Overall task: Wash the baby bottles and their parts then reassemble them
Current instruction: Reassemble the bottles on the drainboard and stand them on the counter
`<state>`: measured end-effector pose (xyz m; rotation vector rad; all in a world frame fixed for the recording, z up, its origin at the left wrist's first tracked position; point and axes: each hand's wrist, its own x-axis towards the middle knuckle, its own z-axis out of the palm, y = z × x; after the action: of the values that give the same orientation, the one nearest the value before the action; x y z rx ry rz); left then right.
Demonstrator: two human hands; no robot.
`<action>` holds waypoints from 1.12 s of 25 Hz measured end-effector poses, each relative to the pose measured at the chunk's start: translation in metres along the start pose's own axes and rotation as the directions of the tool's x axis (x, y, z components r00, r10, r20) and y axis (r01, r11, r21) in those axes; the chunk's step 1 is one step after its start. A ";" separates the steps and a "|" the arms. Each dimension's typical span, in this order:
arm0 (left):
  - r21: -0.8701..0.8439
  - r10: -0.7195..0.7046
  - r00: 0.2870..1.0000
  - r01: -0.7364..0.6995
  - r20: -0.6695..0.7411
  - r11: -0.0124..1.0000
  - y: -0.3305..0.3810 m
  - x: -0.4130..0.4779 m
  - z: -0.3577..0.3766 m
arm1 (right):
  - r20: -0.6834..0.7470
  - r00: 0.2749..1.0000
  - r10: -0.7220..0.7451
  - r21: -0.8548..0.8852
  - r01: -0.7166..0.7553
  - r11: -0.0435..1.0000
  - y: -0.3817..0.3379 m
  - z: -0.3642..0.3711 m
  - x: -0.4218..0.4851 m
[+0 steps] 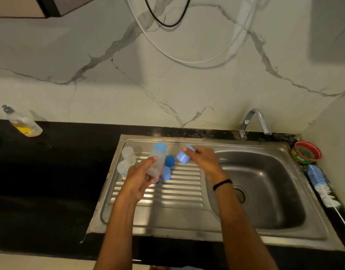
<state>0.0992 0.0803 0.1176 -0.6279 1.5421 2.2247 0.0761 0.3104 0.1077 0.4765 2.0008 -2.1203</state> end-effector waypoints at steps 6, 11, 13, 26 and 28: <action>0.356 0.025 0.976 0.055 -0.217 0.933 -0.005 -0.007 -0.001 | -0.074 0.995 0.060 -0.043 -0.063 0.997 0.016 0.003 0.001; -0.209 0.036 0.987 -0.003 0.158 0.978 0.032 -0.006 -0.007 | 0.081 0.991 -0.111 0.416 0.067 0.907 -0.017 -0.022 0.011; 0.309 0.046 0.989 0.000 -0.140 0.951 0.012 -0.009 0.003 | 0.051 0.998 0.031 0.230 -0.041 0.972 -0.019 -0.018 0.015; 0.089 -0.008 0.996 0.017 -0.094 0.996 0.032 0.003 0.013 | 0.046 0.999 0.021 0.172 -0.029 0.985 -0.006 0.003 0.007; 0.167 0.007 0.986 0.021 -0.168 0.986 0.028 0.010 0.012 | 0.078 0.996 0.037 0.191 -0.052 0.980 -0.009 0.002 0.011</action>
<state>0.0742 0.0826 0.1383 -0.7836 1.7850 2.0528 0.0628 0.3099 0.1126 0.4600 1.7378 -2.2802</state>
